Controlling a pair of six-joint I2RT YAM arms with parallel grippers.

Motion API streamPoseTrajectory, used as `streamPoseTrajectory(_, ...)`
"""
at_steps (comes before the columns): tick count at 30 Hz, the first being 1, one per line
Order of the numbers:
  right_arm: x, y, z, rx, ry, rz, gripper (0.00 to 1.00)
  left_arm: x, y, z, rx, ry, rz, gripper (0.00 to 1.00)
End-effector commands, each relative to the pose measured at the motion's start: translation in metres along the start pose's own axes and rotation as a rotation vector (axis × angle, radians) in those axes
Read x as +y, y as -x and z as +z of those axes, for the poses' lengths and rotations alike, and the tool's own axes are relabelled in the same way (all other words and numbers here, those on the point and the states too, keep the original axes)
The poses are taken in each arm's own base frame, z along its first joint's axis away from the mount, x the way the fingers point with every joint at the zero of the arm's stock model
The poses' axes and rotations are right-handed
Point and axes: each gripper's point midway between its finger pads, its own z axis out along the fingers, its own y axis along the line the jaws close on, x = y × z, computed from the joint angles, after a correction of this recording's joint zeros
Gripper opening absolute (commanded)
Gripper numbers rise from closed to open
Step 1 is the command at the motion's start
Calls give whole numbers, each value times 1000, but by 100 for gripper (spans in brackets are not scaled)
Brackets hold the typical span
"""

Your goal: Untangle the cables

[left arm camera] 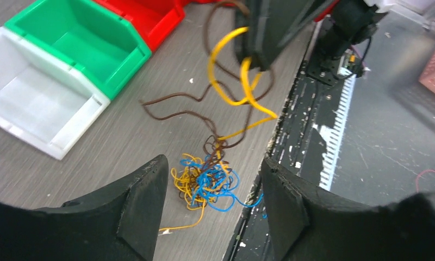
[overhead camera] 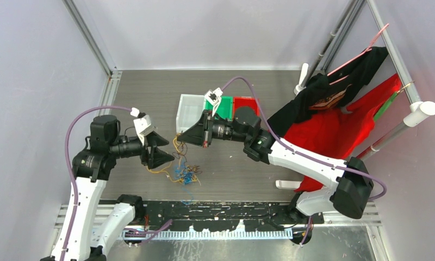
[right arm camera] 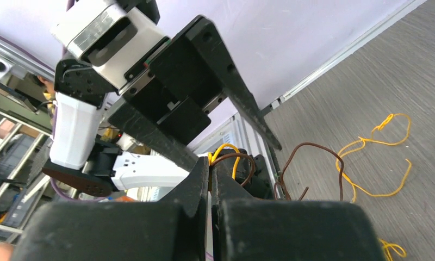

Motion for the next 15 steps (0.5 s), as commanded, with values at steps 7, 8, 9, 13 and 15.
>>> streamPoseTrajectory(7,28,34,14,-94,88,24,1,-20,7,6,-50,-133,-11,60)
streamPoseTrajectory(8,27,34,15,-97,86,26,1,-18,8,8,-55,-125,-10,57)
streamPoseTrajectory(9,28,33,16,-97,86,27,1,-15,10,10,-63,-114,-9,55)
streamPoseTrajectory(13,29,33,20,-109,92,45,1,-8,16,16,-88,-105,-27,46)
streamPoseTrajectory(15,29,34,22,-118,93,53,1,-8,16,19,-80,-112,-43,42)
